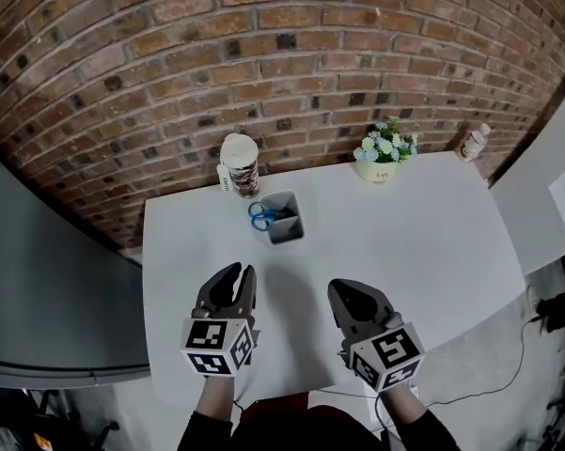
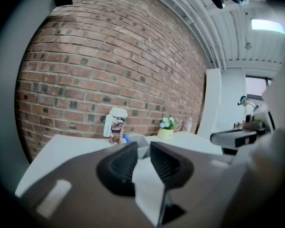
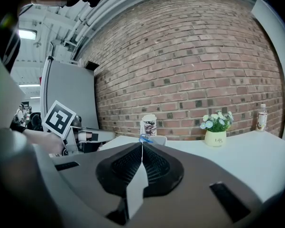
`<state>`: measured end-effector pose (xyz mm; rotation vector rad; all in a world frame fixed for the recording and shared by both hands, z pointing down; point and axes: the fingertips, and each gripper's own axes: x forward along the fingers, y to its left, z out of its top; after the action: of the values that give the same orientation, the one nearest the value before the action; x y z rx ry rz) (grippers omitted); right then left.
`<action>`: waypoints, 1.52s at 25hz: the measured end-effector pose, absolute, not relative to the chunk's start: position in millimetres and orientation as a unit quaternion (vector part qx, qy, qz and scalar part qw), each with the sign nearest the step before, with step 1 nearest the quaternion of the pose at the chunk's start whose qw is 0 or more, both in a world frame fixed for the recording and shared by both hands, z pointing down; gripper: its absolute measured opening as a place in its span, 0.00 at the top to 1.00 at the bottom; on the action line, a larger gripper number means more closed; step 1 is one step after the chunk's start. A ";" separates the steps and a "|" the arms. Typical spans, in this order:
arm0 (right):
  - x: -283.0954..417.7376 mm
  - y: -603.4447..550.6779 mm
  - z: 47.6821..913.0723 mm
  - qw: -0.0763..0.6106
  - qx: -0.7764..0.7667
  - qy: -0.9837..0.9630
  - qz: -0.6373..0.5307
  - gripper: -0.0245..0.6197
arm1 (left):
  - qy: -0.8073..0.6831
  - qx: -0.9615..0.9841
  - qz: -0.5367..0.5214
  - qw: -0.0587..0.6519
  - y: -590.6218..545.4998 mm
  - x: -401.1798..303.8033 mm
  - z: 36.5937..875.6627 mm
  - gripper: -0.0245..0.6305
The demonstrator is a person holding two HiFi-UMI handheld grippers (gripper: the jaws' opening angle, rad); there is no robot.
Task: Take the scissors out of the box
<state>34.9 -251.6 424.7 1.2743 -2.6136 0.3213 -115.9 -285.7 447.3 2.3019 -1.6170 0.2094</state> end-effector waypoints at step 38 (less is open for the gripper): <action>16.1 -350.8 485.1 0.148 0.414 -0.882 0.170 0.95 | -0.549 0.789 0.091 0.262 -404.3 -98.6 530.2 0.80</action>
<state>16.1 -350.8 485.1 1.1903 -2.5369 0.4881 -98.6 -404.3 530.2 2.1347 -1.4853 0.2475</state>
